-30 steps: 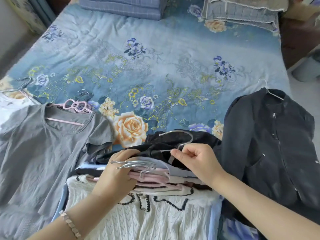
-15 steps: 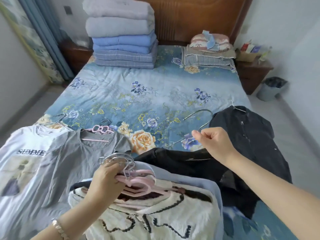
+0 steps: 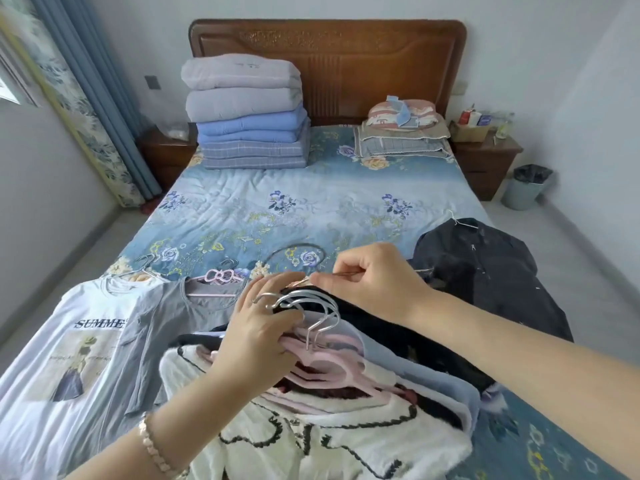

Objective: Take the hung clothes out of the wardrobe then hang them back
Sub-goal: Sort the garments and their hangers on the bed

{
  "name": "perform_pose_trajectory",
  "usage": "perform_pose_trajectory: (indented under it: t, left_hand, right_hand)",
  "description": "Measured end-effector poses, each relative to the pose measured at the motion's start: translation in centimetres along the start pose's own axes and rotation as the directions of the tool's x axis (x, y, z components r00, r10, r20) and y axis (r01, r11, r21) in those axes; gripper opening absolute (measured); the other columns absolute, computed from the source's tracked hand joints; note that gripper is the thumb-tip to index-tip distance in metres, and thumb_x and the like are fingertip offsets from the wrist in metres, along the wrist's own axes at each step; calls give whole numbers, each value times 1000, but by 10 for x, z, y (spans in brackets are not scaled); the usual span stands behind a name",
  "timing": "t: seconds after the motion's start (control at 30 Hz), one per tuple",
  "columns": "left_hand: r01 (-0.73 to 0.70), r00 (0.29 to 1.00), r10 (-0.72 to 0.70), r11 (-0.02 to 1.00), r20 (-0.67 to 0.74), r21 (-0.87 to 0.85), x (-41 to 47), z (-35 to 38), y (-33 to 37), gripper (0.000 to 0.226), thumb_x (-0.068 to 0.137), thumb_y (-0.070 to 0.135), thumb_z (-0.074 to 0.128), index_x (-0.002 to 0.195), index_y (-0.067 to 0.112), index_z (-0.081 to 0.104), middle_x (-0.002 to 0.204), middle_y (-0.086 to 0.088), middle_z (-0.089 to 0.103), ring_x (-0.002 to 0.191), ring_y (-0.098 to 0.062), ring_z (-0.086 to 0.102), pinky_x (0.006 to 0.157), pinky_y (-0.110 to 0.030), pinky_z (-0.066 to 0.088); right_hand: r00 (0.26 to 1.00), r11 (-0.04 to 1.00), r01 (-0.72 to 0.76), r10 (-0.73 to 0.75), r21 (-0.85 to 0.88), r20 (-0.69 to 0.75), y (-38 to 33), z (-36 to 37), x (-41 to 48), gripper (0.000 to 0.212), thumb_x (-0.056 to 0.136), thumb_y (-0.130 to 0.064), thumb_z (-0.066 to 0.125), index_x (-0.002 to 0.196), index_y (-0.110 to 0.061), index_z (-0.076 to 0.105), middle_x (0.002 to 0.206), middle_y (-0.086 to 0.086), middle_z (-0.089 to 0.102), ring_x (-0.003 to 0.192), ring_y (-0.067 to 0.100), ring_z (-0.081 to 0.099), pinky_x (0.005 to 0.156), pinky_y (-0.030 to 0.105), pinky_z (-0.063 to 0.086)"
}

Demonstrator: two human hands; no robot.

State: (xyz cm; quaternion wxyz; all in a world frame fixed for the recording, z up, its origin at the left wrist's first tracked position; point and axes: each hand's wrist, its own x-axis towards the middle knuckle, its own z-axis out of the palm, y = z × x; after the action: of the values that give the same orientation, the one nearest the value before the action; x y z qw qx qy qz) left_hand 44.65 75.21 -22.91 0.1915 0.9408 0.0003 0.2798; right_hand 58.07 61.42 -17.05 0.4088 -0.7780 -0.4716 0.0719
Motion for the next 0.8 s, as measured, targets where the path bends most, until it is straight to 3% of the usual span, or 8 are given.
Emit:
perform_pose_trajectory:
  t: [0.07,0.17,0.27,0.33,0.43,0.53,0.63,0.8]
  left_hand:
    - [15,998,-17,999,-58,-46,6,-6,3,15,56,9,44,60,19,55,79,5,56,79,-19,48,67,-20,39]
    - [111,989,-119,989,-87,-93,5,-12,-4,20,50,-6,56,56,11,49,71,6,39,67,-9,35,57,-16,28]
    - [262,958,-275,955,-80,-141,-1,-18,-12,24,48,-6,53,47,13,38,64,11,35,64,-1,33,55,-16,27]
    - [317,939,-333,935,-82,-161,-4,-18,-15,37,48,-3,52,49,26,29,63,10,36,65,5,37,53,-16,27]
    - [339,932,-353,930,-82,-144,-6,-15,-23,47,50,-8,57,51,27,26,62,7,37,66,7,39,54,-15,28]
    - [366,922,-377,922,-82,-127,-4,-12,-28,46,50,-8,60,51,24,27,62,6,38,65,6,38,55,-17,28]
    - [386,914,-397,914,-86,-122,0,-12,-28,32,49,2,54,50,21,29,61,6,36,64,1,38,53,-18,27]
    - [440,890,-446,894,-88,-82,9,-6,-31,14,52,6,51,49,-1,40,61,1,38,62,-5,37,53,-15,29]
  right_hand:
    - [994,998,62,-63,7,91,-21,0,-3,34,82,-35,68,56,-15,56,41,-7,36,47,10,31,50,14,27]
    - [967,998,24,-9,-55,254,-25,-21,4,26,89,-37,58,80,-14,69,66,-8,51,62,5,46,62,12,34]
    - [924,927,-127,239,-352,297,6,-54,15,39,91,-44,52,112,-15,64,98,-6,58,100,15,57,84,24,41]
    - [829,815,-229,450,-533,332,30,-65,11,48,89,-49,53,123,-15,57,110,-6,62,105,13,59,91,27,42]
    - [754,815,-333,532,-474,385,59,-58,5,30,89,-40,58,95,-14,72,60,-15,68,62,0,62,71,25,44]
    - [754,846,-389,519,-364,403,67,-45,7,36,85,-43,62,61,-18,64,70,2,67,67,22,60,60,28,38]
    - [823,871,-325,452,-369,343,61,-36,8,29,87,-34,63,62,-20,66,78,4,69,84,18,66,70,31,47]
    - [969,975,-217,220,-42,114,23,-15,-11,13,87,-25,64,74,-22,63,64,-7,62,57,2,50,59,14,38]
